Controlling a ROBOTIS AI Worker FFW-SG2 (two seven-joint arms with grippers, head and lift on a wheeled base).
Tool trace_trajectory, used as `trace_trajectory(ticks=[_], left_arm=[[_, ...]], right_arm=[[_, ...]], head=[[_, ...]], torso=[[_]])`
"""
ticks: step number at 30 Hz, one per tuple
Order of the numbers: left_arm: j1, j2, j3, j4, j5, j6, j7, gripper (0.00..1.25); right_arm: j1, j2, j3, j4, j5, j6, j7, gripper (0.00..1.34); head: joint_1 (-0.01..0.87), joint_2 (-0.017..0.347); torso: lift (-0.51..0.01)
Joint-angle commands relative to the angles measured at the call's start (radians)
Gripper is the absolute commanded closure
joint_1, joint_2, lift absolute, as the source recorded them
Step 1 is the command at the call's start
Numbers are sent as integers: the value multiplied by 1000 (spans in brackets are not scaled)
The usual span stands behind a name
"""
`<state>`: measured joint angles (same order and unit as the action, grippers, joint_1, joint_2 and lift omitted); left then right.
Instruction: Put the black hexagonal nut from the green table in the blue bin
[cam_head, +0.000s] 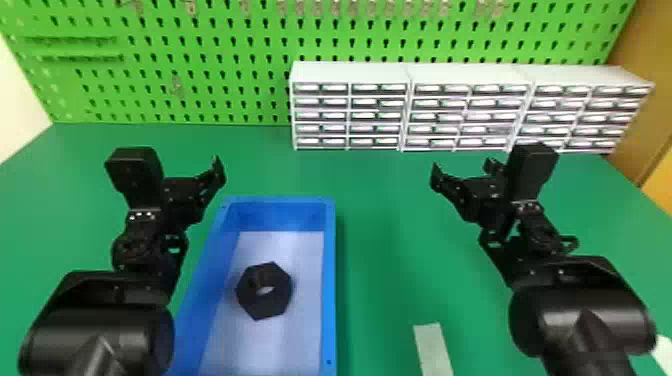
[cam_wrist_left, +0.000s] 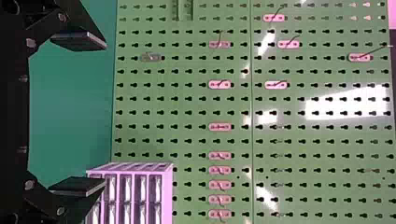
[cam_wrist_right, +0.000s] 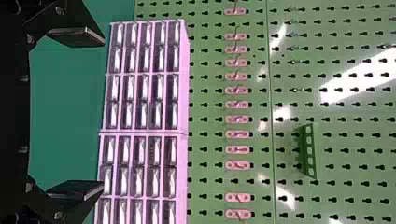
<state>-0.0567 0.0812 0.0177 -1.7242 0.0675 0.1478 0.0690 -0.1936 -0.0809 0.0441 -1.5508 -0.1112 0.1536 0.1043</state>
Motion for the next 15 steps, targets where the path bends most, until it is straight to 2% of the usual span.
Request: trace_trajectory(ticks=[1, 15], left_arm=[[0, 0, 1, 0, 0, -1, 0, 240], [0, 0, 1, 0, 0, -1, 0, 240]], right_arm=[[-1, 0, 2, 0, 1, 0, 0, 213], [-1, 1, 3, 3, -1, 0, 0, 213]], head=[[686, 51], [686, 51]], torso=[[-96], [-96]])
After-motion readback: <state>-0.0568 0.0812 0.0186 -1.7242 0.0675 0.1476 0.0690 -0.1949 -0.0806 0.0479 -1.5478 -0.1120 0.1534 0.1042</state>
